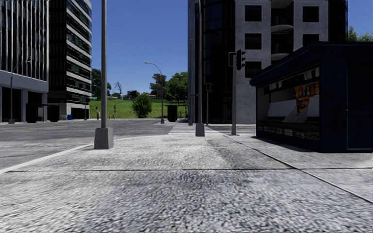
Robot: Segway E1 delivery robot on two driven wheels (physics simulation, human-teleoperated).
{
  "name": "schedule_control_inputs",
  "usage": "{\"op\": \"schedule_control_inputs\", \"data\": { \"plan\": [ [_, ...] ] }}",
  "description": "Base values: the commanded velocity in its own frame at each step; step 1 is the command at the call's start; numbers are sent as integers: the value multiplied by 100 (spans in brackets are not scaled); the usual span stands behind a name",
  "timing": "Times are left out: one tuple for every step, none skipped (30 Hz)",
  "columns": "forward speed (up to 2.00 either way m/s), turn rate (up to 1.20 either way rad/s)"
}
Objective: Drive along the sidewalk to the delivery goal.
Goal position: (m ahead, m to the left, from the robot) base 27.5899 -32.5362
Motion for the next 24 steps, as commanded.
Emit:
{"op": "schedule_control_inputs", "data": {
  "plan": [
    [200, 0],
    [200, 0],
    [200, 0],
    [200, 0],
    [200, 0],
    [200, 0],
    [200, 0],
    [200, 0],
    [200, 0],
    [200, 0],
    [200, 0],
    [200, 0],
    [200, 0],
    [200, 0],
    [200, 0],
    [200, 0],
    [200, 0],
    [200, 0],
    [200, 0],
    [200, 0],
    [200, 0],
    [200, 0],
    [200, 0],
    [200, 0]
  ]
}}
